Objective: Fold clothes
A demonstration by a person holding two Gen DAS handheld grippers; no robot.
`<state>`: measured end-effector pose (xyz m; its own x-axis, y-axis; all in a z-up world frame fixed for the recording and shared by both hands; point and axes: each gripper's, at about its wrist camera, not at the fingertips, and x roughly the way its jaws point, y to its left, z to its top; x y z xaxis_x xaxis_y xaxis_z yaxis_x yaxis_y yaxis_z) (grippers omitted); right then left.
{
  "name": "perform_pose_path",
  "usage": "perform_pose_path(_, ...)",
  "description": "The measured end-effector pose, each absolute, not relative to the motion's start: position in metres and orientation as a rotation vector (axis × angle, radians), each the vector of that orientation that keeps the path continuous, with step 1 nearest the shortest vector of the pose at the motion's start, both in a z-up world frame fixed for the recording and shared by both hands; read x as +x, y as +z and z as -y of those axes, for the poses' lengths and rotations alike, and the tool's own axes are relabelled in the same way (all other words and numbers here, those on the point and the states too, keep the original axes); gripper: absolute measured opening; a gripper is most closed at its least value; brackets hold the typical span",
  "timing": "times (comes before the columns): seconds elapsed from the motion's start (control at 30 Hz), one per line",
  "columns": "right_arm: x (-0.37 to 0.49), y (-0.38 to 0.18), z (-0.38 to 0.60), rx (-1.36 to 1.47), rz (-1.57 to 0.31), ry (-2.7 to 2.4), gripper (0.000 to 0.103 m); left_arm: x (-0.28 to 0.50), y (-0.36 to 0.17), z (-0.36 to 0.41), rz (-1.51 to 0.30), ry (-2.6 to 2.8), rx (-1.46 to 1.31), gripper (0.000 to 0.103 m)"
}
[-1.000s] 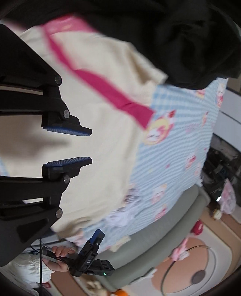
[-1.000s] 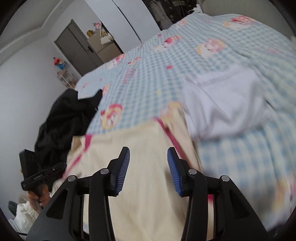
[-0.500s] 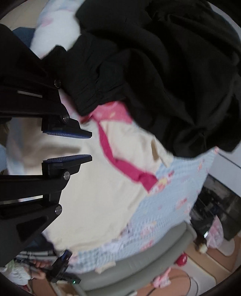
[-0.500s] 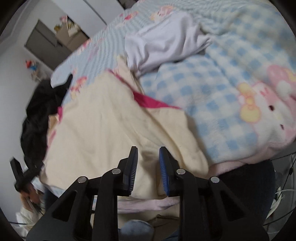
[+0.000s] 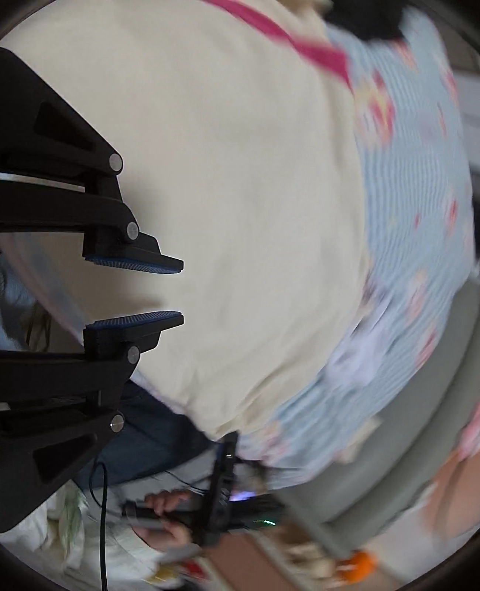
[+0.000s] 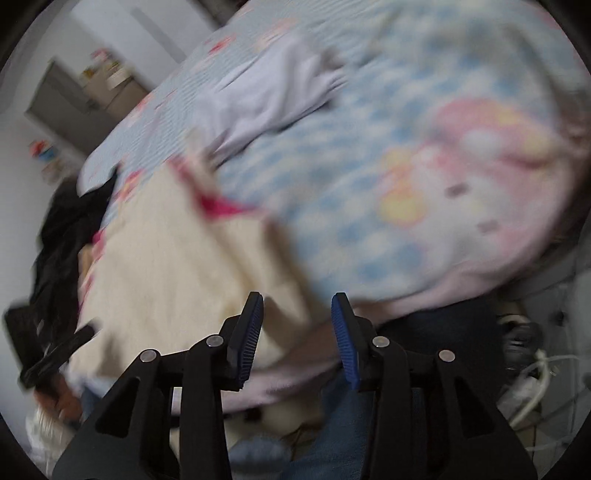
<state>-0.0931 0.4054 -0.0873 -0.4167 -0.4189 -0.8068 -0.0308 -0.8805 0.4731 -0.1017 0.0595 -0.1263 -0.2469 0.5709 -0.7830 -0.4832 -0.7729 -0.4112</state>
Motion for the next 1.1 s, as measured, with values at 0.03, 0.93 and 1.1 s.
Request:
perform_pose_path(0.03, -0.092, -0.088, -0.398, 1.509, 0.631, -2.330, 0.040, -0.102, -0.130, -0.073, 0.081, 2.040, -1.362, 0.023)
perform_pose_path(0.93, -0.084, -0.035, -0.385, 1.322, 0.369, -2.553, 0.007, -0.080, -0.146, -0.012, 0.240, 2.270, -1.560, 0.029)
perform_pose_path(1.1, -0.083, -0.037, -0.374, 1.342, 0.088, -2.624, 0.007, -0.071, -0.169, 0.031, 0.371, 2.262, -1.609, 0.026)
